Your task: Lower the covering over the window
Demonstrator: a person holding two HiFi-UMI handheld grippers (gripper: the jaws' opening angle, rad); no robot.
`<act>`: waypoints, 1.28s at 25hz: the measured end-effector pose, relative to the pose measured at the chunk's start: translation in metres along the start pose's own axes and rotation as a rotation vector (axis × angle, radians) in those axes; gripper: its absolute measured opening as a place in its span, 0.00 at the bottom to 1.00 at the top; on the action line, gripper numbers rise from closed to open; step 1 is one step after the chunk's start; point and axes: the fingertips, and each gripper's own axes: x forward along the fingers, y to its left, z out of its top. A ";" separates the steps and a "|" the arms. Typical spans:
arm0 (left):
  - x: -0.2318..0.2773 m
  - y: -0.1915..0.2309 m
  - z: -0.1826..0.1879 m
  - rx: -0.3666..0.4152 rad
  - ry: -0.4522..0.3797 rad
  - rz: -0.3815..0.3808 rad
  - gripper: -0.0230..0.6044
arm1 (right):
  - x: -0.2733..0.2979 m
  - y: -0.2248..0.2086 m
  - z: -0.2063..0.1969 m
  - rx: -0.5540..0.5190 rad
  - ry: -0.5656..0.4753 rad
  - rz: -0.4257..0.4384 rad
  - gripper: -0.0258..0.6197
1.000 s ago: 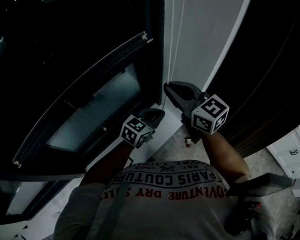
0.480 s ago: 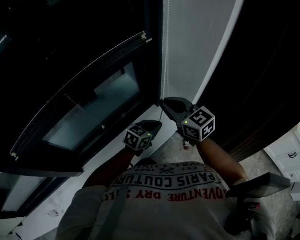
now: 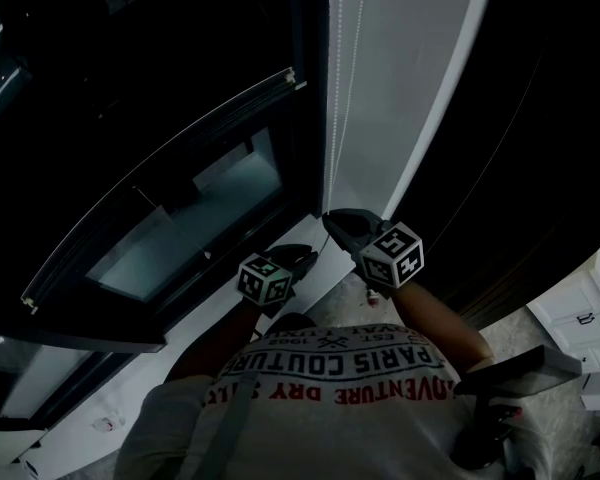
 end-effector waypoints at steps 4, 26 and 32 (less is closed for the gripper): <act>-0.027 -0.008 0.079 0.030 -0.176 -0.019 0.18 | -0.001 -0.003 0.005 -0.008 -0.017 -0.010 0.05; -0.074 -0.084 0.335 0.326 -0.396 -0.108 0.06 | 0.004 0.001 0.003 0.001 -0.023 0.005 0.05; -0.071 -0.082 0.337 0.311 -0.388 -0.118 0.05 | 0.001 -0.004 0.003 0.005 -0.032 -0.003 0.05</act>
